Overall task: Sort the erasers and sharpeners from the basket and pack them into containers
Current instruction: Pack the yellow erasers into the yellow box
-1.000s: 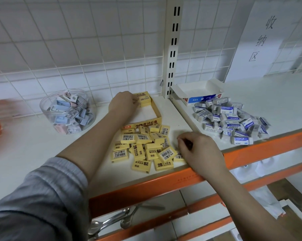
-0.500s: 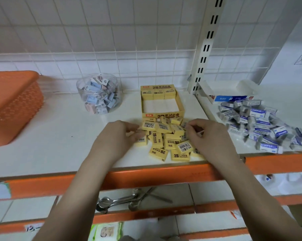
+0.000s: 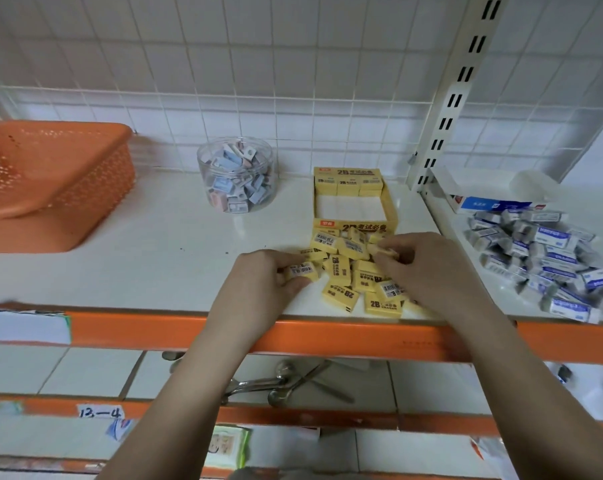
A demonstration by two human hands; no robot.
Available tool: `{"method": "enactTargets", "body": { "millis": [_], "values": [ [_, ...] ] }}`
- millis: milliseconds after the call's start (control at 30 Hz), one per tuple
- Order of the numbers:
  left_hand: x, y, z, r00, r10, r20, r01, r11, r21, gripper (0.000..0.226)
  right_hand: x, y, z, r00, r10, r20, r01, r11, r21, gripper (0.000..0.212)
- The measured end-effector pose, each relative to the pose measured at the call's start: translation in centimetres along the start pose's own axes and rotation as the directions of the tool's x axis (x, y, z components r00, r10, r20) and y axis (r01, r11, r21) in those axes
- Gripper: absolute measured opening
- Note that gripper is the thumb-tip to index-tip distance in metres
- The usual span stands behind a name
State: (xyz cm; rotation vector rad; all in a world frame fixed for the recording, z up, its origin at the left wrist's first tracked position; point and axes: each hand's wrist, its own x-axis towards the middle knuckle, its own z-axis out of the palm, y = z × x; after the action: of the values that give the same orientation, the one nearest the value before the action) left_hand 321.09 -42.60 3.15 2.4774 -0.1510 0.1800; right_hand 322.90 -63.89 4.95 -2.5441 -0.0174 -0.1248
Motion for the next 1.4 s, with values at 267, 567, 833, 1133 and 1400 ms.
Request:
{"method": "enactTargets", "body": {
  "millis": [267, 567, 833, 1133, 1400],
  "values": [
    [-0.6, 0.5, -2.0, 0.986, 0.036, -0.166, -0.066, 0.982, -0.176, 0.020, 3.8, -2.0, -1.8, 0.992, -0.044, -0.114, 0.075, 0.956, 0.283, 0.022],
    [0.5, 0.2, -2.6, 0.991, -0.077, -0.112, 0.026, 0.916, -0.401, 0.010, 11.2, -2.5, 0.8, 0.983, 0.053, 0.178, -0.141, 0.837, 0.529, 0.031],
    [0.7, -1.0, -3.1, 0.984, -0.115, -0.135, 0.047, 0.901, -0.431, 0.015, 13.8, -2.9, 1.9, 0.990, 0.030, 0.138, -0.097, 0.856, 0.507, 0.006],
    [1.7, -1.0, -3.5, 0.983, -0.116, -0.143, 0.030, 0.867, -0.498, 0.014, 13.3, -3.7, 2.2, 0.982, -0.147, -0.114, 0.186, 0.800, 0.571, 0.019],
    [2.6, -0.5, -3.4, 0.983, -0.109, -0.150, 0.021, 0.870, -0.492, 0.015, 12.6, -2.2, 2.8, 0.681, -0.691, -0.244, 0.694, 0.715, -0.087, 0.016]
  ]
}}
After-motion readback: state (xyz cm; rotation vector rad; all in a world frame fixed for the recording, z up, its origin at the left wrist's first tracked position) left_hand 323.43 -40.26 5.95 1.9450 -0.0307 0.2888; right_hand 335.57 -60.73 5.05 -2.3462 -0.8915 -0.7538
